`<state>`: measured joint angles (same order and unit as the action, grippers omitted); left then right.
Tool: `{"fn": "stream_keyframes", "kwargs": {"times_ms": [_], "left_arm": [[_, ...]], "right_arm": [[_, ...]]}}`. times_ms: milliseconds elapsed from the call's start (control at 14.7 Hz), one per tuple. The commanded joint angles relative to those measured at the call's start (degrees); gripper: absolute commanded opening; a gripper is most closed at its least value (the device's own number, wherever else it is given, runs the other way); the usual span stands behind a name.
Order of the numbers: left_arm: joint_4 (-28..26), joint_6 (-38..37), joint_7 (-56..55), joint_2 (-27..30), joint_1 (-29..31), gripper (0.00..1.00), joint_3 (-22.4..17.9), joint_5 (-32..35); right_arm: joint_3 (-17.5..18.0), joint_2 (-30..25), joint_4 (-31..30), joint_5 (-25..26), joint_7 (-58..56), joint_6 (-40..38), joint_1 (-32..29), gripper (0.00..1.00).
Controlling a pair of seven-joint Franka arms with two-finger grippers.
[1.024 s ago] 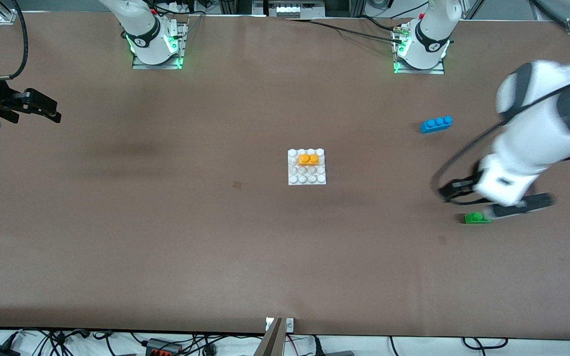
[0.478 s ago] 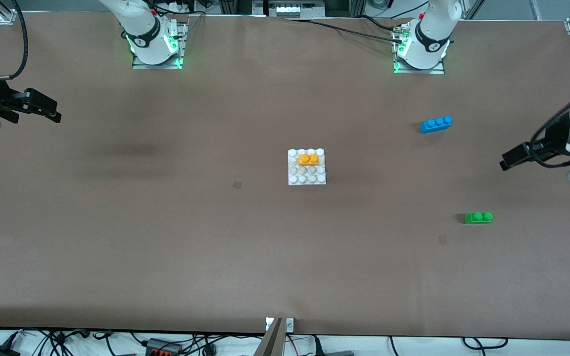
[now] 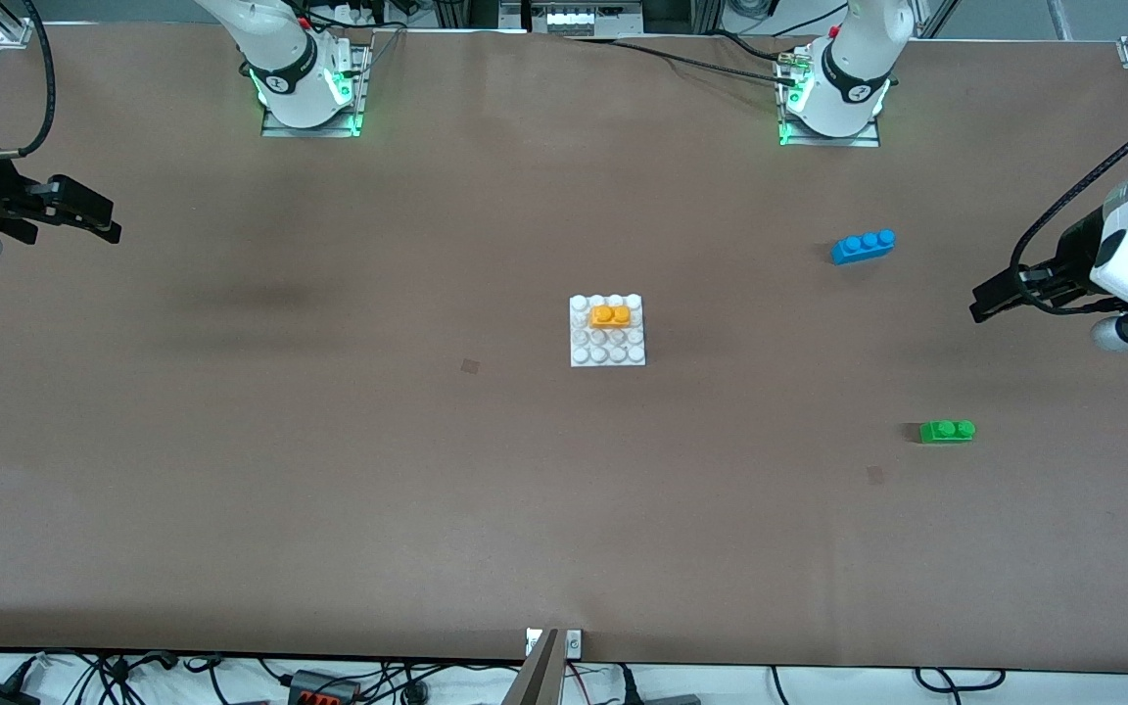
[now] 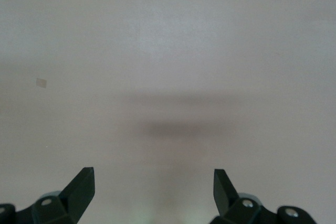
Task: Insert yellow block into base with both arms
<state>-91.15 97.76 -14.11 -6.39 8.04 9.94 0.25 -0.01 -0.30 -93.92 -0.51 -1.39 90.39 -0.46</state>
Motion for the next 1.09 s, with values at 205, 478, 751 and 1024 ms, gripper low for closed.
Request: {"fn": "stream_keyframes", "kwargs": {"times_ms": [205, 478, 751, 1024], "left_arm": [[-1.04, -0.64, 1.54, 1.2, -0.48, 1.0, -0.98, -0.17], [-0.61, -0.99, 1.63, 0.85, -0.48, 1.0, -0.98, 0.01], [-0.52, -1.78, 9.63, 0.67, -0.48, 1.0, 0.34, 4.76], [-0.52, -1.96, 9.89, 0.67, -0.3, 1.0, 0.34, 4.14]], "right_arm": [[0.09, -0.14, 0.23, 0.16, 0.77, -0.65, 0.02, 1.0], [0.09, -0.05, 0.23, 0.16, 0.77, -0.65, -0.06, 1.0], [0.09, -0.14, 0.23, 0.16, 0.77, -0.65, 0.02, 1.0], [0.09, -0.14, 0.23, 0.16, 0.77, -0.65, -0.06, 1.0]]}}
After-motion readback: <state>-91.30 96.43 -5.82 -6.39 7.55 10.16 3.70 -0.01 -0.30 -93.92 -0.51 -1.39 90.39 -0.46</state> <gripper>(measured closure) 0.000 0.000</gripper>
